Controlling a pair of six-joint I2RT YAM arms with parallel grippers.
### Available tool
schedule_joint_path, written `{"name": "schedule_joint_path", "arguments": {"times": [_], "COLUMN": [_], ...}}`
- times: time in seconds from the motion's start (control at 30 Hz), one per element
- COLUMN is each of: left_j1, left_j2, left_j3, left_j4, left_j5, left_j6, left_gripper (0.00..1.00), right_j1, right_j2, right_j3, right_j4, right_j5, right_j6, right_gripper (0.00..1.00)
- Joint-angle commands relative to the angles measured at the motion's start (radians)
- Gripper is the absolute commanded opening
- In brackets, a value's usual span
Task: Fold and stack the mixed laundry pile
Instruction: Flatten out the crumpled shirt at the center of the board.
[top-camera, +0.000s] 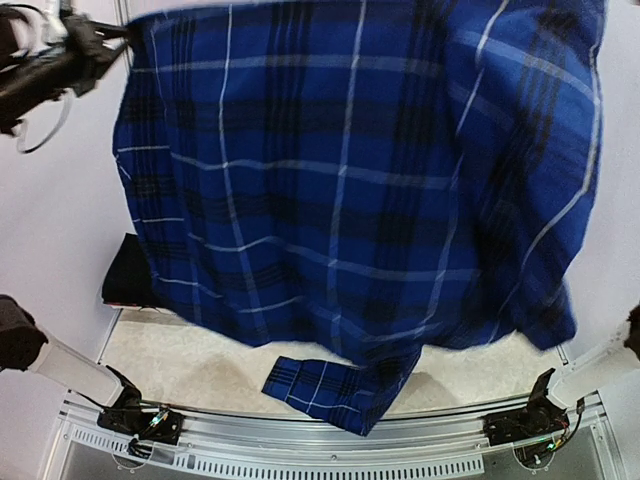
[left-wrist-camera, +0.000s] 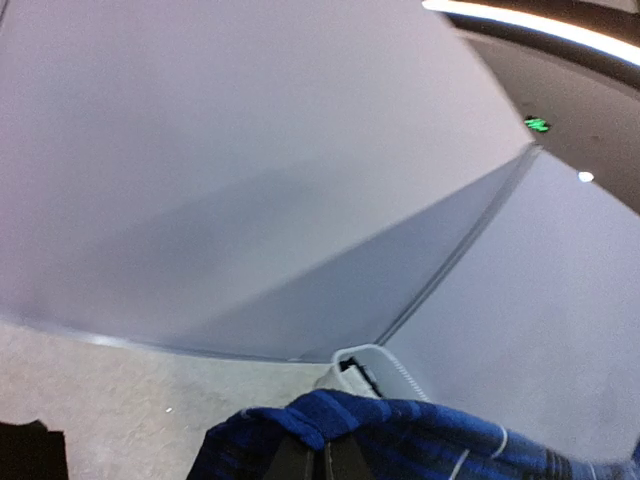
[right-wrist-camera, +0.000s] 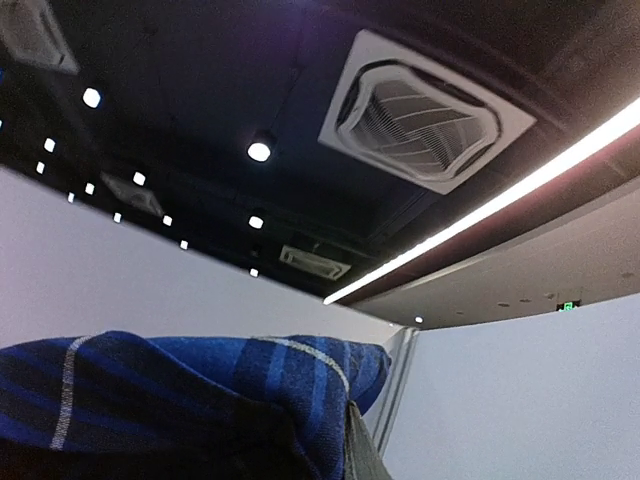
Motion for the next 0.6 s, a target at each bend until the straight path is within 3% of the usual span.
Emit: {"name": "schedule_joint_path", "arguments": {"times": [0.0,0.13,0.23,0.37,0.57], "left_j1": [0.086,0.210,0.262,0.295,0.324], "left_j2": [0.142,0.238,0.369,0.547,0.625], "left_j3": [-0.180,-0.414,-0.528,-0.569,-0.561], "left_j4": [-0.033,0.007,0.062,0.092,0.107], "left_j5": [-0.142,-0.078,-0.022,0.063,0.093], "left_j6": [-0.092,-0.224,-0.223,-0.197,-0.160], "left_gripper": [0.00,0.00,0.00,0.00,0.00], "right_j1": [-0.221,-0.401,-0.468,-0.495,-0.497], "right_j2": [0.194,0.373,0.551,0.820,0.968], "right_j3": [-0.134,-0.182,-0.168,-0.099,-0.070], "right_j4": [-0.125,-0.219,-0.267,-0.277,-0.233], "right_j5": [-0.041,-0.196,-0.259,-0.279,-0.308], "right_j6": [0.147,0.380,0.483,0.556,0.613], "right_gripper": [0.00,0.00,0.00,0.00,0.00]}}
